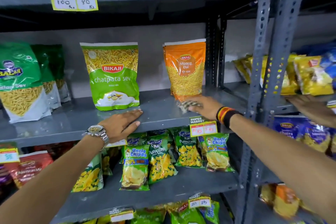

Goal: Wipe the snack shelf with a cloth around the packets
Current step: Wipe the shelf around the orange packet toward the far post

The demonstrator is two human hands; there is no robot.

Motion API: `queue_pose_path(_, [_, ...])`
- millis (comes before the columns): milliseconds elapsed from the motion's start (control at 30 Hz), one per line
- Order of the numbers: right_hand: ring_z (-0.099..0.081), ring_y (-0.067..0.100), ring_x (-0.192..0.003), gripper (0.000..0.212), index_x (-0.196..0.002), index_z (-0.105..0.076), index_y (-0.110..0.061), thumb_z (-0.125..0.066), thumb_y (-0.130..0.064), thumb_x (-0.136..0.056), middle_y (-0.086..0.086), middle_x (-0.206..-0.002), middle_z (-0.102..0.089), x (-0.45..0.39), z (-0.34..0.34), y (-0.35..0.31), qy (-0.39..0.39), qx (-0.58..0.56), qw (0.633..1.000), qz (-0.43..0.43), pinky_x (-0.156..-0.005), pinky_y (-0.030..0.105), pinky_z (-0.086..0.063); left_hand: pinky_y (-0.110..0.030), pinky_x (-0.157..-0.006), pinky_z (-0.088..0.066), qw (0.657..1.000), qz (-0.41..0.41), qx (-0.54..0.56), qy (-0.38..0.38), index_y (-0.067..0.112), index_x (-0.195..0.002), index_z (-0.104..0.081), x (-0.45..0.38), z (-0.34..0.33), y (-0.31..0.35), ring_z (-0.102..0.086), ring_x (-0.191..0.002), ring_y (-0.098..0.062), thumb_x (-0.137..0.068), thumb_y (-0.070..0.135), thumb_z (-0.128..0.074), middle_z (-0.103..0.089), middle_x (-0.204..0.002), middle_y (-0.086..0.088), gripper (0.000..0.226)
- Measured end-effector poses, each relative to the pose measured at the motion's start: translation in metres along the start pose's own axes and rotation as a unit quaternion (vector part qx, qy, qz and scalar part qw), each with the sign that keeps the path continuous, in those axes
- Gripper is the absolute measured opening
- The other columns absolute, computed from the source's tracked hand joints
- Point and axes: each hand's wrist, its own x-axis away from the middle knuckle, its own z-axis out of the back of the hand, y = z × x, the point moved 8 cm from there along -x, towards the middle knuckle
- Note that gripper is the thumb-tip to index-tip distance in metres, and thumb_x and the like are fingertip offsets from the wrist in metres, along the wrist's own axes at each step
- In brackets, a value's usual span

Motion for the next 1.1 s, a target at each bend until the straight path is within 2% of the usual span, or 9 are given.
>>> queue_pose_path(133, [-0.055, 0.002, -0.114, 0.042, -0.135, -0.054, -0.03, -0.06, -0.031, -0.093, -0.014, -0.129, -0.06, 0.035, 0.001, -0.024, -0.089, -0.05, 0.992, 0.067, -0.098, 0.02, -0.041, -0.027, -0.122, -0.022, 1.0, 0.015, 0.01, 0.004, 0.021, -0.158, -0.032, 0.002, 0.004, 0.007, -0.034, -0.148, -0.013, -0.094, 0.068, -0.014, -0.037, -0.162, -0.001, 0.081])
queue_pose_path(333, [-0.055, 0.017, -0.119, 0.027, -0.121, -0.064, -0.024, -0.058, -0.019, -0.095, -0.004, -0.126, -0.063, 0.01, 0.086, 0.041, 0.093, -0.104, 0.99, -0.01, -0.11, 0.04, -0.039, -0.03, -0.119, -0.025, 0.999, -0.001, -0.017, 0.028, 0.018, -0.157, -0.032, -0.022, 0.01, 0.052, -0.038, -0.146, -0.019, -0.094, 0.065, -0.012, -0.039, -0.16, -0.005, 0.081])
queue_pose_path(433, [-0.053, 0.025, -0.125, 0.034, -0.128, -0.061, -0.02, -0.059, -0.021, -0.095, 0.006, -0.134, -0.06, -0.019, 0.096, 0.071, 0.12, -0.064, 0.987, -0.083, -0.108, 0.037, -0.04, -0.031, -0.119, -0.027, 0.998, -0.043, -0.025, 0.024, 0.019, -0.159, -0.028, -0.049, 0.003, 0.084, -0.037, -0.147, -0.017, -0.1, 0.061, -0.02, -0.036, -0.162, -0.003, 0.073])
queue_pose_path(567, [-0.056, 0.028, -0.12, 0.036, -0.129, -0.061, -0.023, -0.06, -0.023, -0.093, 0.008, -0.132, -0.062, -0.058, 0.093, 0.099, 0.144, -0.023, 0.98, -0.132, -0.101, 0.033, -0.044, -0.034, -0.116, -0.032, 0.996, -0.088, -0.023, 0.01, 0.019, -0.16, -0.023, -0.092, -0.002, 0.113, -0.039, -0.146, -0.02, -0.102, 0.06, -0.027, -0.033, -0.164, -0.004, 0.071])
queue_pose_path(700, [-0.052, 0.032, -0.126, 0.044, -0.135, -0.055, -0.019, -0.061, -0.028, -0.093, 0.012, -0.137, -0.057, -0.097, 0.094, 0.122, 0.123, 0.056, 0.978, -0.157, -0.106, 0.038, -0.043, -0.042, -0.116, -0.037, 0.993, -0.115, -0.005, -0.018, 0.022, -0.161, -0.018, -0.128, -0.013, 0.127, -0.043, -0.143, -0.024, -0.097, 0.071, -0.019, -0.032, -0.164, -0.005, 0.08])
queue_pose_path(800, [-0.053, 0.033, -0.125, 0.042, -0.134, -0.056, -0.014, -0.06, -0.025, -0.093, 0.015, -0.135, -0.058, -0.12, 0.094, 0.133, 0.093, 0.092, 0.978, -0.161, -0.103, 0.035, -0.042, -0.043, -0.122, -0.029, 0.988, -0.147, -0.014, -0.04, 0.021, -0.162, -0.012, -0.134, -0.027, 0.13, -0.026, -0.152, -0.02, -0.096, 0.072, -0.02, -0.019, -0.169, -0.002, 0.083])
queue_pose_path(933, [-0.057, 0.029, -0.118, 0.039, -0.13, -0.059, -0.017, -0.057, -0.029, -0.093, 0.014, -0.133, -0.059, -0.157, 0.09, 0.159, 0.061, 0.121, 0.975, -0.174, -0.096, 0.035, -0.044, -0.038, -0.125, -0.022, 0.987, -0.157, 0.004, -0.029, 0.018, -0.162, -0.01, -0.13, -0.027, 0.133, -0.015, -0.155, -0.017, -0.096, 0.071, -0.014, -0.011, -0.17, -0.001, 0.085])
queue_pose_path(1000, [-0.057, 0.025, -0.114, 0.036, -0.131, -0.057, -0.01, -0.051, -0.02, -0.096, 0.018, -0.136, -0.056, -0.174, 0.079, 0.171, 0.022, 0.121, 0.977, -0.176, -0.09, 0.033, -0.043, -0.034, -0.126, -0.015, 0.985, -0.169, 0.005, -0.021, 0.014, -0.161, -0.012, -0.13, -0.026, 0.135, -0.015, -0.155, -0.018, -0.091, 0.076, -0.006, -0.014, -0.17, -0.005, 0.094])
queue_pose_path(1100, [-0.052, 0.032, -0.126, 0.037, -0.133, -0.056, -0.011, -0.053, -0.019, -0.096, 0.015, -0.139, -0.055, -0.183, 0.062, 0.177, -0.01, 0.164, 0.972, -0.17, -0.099, 0.034, -0.042, -0.023, -0.122, 0.0, 0.985, -0.172, -0.004, -0.017, 0.012, -0.161, -0.012, -0.131, -0.029, 0.134, -0.011, -0.156, -0.018, -0.092, 0.072, -0.012, -0.013, -0.169, -0.006, 0.091])
